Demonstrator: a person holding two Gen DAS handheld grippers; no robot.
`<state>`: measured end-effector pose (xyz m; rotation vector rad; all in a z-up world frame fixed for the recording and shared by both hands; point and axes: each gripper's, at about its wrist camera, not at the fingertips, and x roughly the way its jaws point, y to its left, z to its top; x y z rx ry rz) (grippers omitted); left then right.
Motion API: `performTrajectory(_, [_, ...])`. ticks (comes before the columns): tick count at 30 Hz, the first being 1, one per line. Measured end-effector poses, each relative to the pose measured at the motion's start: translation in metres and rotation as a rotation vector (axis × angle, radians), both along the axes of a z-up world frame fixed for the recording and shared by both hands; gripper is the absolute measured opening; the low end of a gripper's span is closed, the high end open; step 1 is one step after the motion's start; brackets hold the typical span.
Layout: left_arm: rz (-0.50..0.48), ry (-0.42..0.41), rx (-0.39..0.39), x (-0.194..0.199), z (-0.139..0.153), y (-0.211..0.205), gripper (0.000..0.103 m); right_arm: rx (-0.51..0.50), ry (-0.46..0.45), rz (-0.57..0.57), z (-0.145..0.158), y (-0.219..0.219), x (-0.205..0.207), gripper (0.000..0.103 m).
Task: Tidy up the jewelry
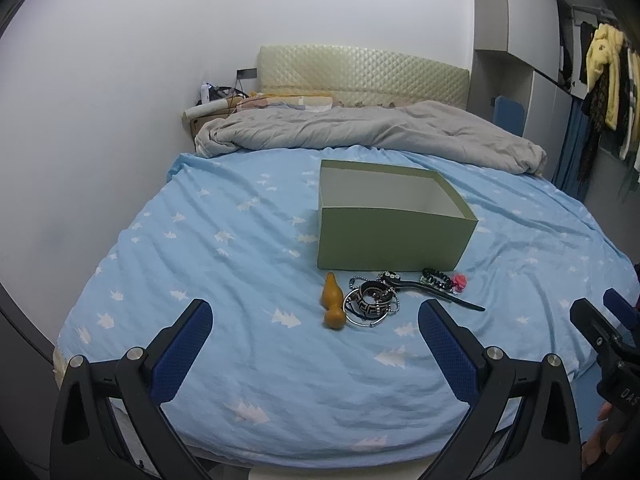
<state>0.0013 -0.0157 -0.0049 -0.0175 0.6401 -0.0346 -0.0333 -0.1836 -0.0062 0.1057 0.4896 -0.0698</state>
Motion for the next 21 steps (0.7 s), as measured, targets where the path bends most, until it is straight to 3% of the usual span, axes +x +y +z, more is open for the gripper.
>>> performTrajectory(21, [-0.027, 0.008, 0.024, -0.0097, -0.0027, -0.0043, 0.103, 0.018, -0.013, 0.019, -0.0039, 0.0033, -0.0052, 0.103])
